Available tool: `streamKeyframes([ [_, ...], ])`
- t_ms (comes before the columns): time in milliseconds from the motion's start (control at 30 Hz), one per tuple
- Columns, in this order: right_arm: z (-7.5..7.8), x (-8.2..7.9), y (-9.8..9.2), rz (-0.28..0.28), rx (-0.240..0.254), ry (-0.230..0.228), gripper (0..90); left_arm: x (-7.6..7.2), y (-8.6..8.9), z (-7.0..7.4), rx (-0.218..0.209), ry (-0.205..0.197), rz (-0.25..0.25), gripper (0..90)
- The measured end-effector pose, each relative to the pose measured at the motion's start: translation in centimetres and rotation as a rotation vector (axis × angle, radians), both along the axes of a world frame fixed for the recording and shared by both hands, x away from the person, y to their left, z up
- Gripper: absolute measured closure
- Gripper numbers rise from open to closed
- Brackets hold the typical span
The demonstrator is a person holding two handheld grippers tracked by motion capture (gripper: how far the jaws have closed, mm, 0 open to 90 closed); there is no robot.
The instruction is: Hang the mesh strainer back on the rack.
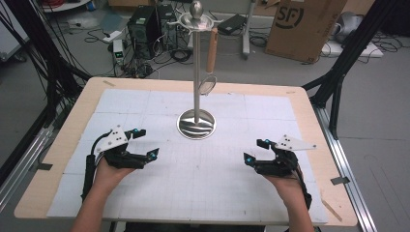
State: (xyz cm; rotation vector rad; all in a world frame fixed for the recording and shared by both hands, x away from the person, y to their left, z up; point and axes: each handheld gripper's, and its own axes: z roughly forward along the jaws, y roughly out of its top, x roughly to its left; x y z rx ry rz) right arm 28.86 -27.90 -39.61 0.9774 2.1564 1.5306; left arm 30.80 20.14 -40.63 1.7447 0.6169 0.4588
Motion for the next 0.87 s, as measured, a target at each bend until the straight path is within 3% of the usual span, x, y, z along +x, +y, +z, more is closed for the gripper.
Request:
streamKeyframes([
  [867, -0.23, 0.41, 0.06, -0.007, -0.014, 0.016, 20.9, -0.15, -0.03, -0.03, 0.005, -0.002, 0.003, 15.3],
])
